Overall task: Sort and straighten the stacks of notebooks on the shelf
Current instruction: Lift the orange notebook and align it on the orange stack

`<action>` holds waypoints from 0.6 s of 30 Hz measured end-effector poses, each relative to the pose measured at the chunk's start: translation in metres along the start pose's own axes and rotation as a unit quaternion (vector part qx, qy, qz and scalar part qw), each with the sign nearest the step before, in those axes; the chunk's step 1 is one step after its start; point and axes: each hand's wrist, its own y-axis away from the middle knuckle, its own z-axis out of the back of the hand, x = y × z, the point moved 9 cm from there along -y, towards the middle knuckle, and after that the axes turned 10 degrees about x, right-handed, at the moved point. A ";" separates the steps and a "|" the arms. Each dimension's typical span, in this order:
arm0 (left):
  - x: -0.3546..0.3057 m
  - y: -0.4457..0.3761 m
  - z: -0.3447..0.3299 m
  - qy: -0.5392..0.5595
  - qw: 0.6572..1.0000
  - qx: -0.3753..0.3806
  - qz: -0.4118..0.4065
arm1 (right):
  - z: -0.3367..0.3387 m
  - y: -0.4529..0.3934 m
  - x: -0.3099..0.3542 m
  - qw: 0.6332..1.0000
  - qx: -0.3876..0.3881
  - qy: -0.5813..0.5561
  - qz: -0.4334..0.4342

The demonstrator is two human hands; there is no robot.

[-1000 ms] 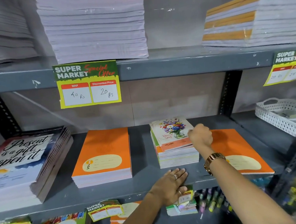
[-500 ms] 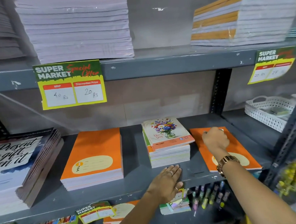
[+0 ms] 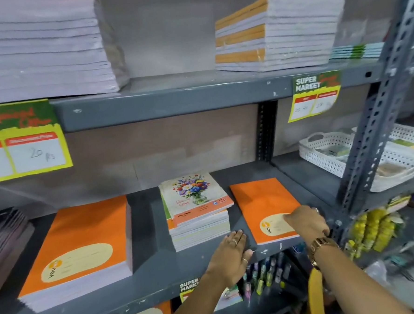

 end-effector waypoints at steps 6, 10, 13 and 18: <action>-0.009 -0.026 -0.003 -0.012 1.000 -0.003 0.019 | 0.009 -0.008 -0.004 0.998 -0.031 0.051 -0.015; -0.008 -0.030 -0.007 -0.048 0.999 0.002 0.024 | 0.019 -0.014 -0.001 0.996 -0.078 -0.021 0.027; -0.007 -0.029 -0.008 -0.053 0.998 0.007 0.018 | 0.032 -0.014 0.007 0.988 -0.089 -0.088 0.086; -0.007 -0.024 -0.009 -0.063 0.998 0.018 0.008 | 0.067 0.013 0.029 0.966 -0.165 -0.117 0.160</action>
